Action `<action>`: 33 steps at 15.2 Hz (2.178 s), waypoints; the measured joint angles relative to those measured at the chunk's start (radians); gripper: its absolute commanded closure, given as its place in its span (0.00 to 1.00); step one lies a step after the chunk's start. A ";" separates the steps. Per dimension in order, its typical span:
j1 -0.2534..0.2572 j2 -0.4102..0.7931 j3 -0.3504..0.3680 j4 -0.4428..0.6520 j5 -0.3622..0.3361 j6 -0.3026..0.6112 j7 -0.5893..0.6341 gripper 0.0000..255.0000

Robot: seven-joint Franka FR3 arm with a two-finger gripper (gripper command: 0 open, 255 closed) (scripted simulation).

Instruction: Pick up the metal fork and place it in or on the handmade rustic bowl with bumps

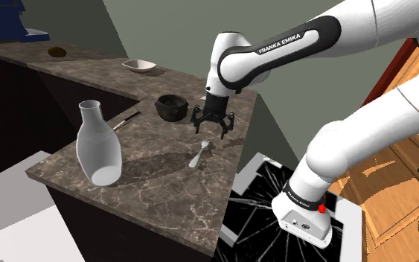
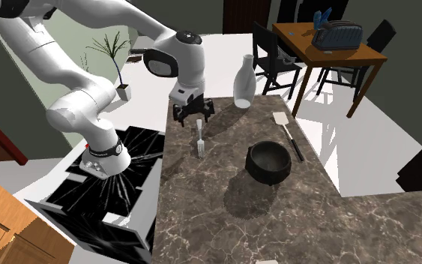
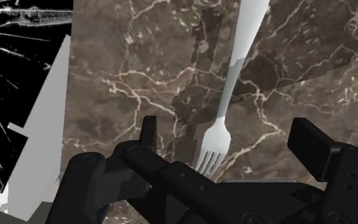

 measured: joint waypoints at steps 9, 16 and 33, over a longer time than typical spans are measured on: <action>-0.002 0.186 0.072 -0.025 0.057 0.215 0.124 0.00; -0.001 0.205 0.077 -0.032 0.059 0.242 0.123 0.00; -0.002 0.156 0.067 -0.014 0.055 0.175 0.128 1.00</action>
